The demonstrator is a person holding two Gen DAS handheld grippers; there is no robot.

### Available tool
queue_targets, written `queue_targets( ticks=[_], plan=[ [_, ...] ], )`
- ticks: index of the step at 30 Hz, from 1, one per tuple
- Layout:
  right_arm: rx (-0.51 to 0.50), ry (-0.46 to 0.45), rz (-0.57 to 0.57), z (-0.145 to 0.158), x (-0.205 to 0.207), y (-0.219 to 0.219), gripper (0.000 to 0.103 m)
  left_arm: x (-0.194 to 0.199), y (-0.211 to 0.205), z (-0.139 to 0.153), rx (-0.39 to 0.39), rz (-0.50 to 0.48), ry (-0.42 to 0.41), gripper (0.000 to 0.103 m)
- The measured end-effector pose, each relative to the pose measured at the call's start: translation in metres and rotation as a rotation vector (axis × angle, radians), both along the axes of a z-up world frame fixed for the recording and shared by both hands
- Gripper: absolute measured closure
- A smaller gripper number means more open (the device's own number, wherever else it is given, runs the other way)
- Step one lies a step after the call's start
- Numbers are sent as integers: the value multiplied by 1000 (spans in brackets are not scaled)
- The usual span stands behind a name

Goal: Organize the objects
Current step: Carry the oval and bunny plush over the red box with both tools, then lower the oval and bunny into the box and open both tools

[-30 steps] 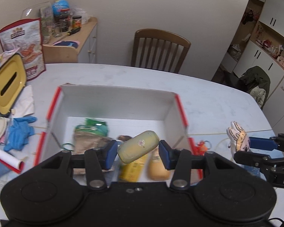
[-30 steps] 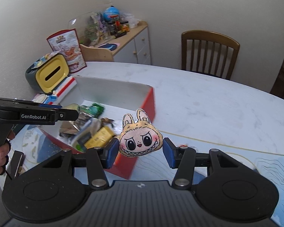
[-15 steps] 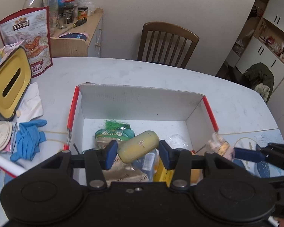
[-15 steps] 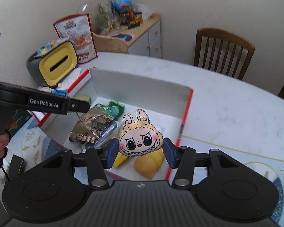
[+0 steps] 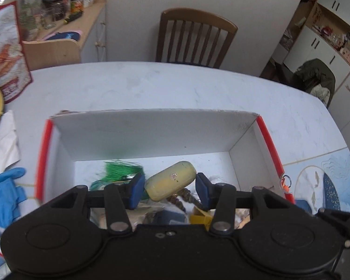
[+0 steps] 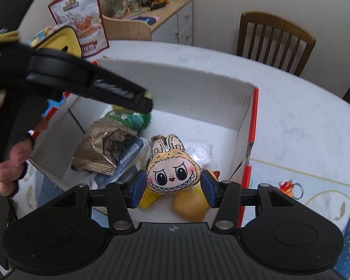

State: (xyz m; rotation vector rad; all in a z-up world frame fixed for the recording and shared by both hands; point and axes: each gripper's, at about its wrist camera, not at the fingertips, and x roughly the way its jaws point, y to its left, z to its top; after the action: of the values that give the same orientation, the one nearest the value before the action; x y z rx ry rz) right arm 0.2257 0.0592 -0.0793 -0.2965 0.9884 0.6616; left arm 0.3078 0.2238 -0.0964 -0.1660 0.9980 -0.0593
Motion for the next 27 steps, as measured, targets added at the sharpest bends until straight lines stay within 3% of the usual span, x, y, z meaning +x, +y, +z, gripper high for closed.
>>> queue_targets(
  ticks=[12, 27],
  plan=[
    [-54, 25, 7, -24, 0, 12, 53, 32, -13, -32, 81, -60, 75, 57],
    [-7, 62, 12, -27, 2, 11, 52, 42, -18, -51, 109, -92, 140, 56]
  ],
)
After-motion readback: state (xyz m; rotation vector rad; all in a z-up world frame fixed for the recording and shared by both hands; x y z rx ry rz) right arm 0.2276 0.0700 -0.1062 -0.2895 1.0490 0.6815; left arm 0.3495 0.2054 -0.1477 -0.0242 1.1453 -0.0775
